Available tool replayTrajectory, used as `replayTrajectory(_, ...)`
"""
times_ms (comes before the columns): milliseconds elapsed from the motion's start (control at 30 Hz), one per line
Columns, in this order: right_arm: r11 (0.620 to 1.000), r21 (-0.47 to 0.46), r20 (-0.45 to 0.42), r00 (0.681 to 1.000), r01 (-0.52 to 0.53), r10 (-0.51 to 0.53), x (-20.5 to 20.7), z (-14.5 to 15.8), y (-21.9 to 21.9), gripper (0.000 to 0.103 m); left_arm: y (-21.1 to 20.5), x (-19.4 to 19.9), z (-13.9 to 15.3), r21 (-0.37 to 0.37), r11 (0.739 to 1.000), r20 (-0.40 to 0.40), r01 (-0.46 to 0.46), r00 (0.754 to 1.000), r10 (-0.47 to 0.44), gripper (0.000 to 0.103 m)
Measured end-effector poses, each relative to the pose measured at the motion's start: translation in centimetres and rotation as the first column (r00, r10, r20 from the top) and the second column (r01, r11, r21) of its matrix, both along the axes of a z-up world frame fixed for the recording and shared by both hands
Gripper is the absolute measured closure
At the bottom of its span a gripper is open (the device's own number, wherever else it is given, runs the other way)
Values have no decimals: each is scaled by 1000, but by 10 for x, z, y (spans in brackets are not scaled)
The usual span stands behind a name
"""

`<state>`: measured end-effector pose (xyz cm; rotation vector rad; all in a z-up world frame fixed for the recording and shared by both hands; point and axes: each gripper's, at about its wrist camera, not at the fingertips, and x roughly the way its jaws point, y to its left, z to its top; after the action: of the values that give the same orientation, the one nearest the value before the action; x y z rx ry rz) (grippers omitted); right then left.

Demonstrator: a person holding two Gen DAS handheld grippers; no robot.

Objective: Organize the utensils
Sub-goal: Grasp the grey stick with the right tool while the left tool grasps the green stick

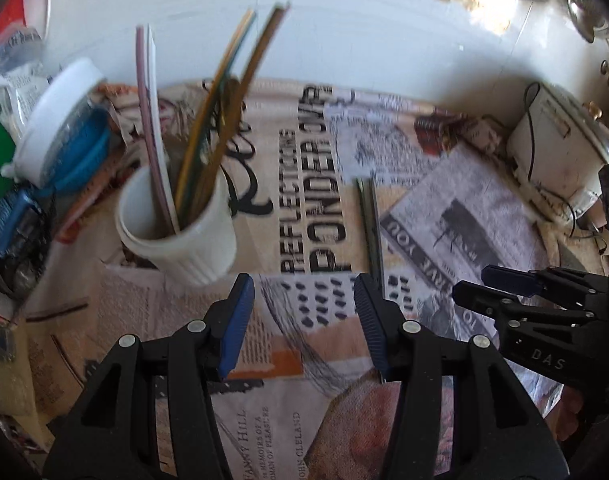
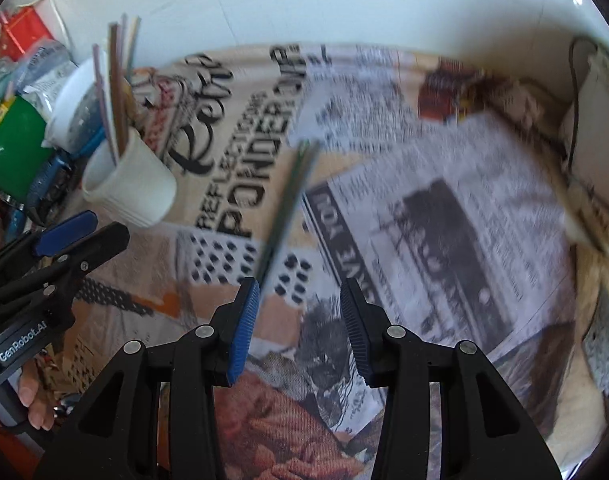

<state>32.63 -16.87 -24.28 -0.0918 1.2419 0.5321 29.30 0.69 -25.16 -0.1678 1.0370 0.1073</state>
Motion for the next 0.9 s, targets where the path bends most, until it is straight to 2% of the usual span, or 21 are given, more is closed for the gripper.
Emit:
replayTrajectory(133,1000,1,-57,998,24,-24,4,-28,-3,64,-7,0,-29,-10,1000,-68,1,998,-1,52)
replayTrajectory(233,999,20,-87,996,34,-32,12,-43,0,64,-8,-1,-42,-18,1000,-89,-12,996,11,52)
replayTrajectory(433,999,25,-91,996,24,-22,27,-56,22,64,-3,-6,-59,-13,999,-119,-34,992,32,52)
replayTrajectory(700,1000,-12,-65,998,-3,2,36,-62,42,75,7,-10,-58,-3,999,-116,-43,992,42,52)
replayTrajectory(767,1000,-26,-47,999,-9,7,37,-62,42,83,8,-9,-57,1,999,-113,-40,993,40,52)
replayTrajectory(900,998,-54,-16,1000,-24,23,37,-62,47,87,9,-5,-56,4,1000,-110,-28,993,28,52)
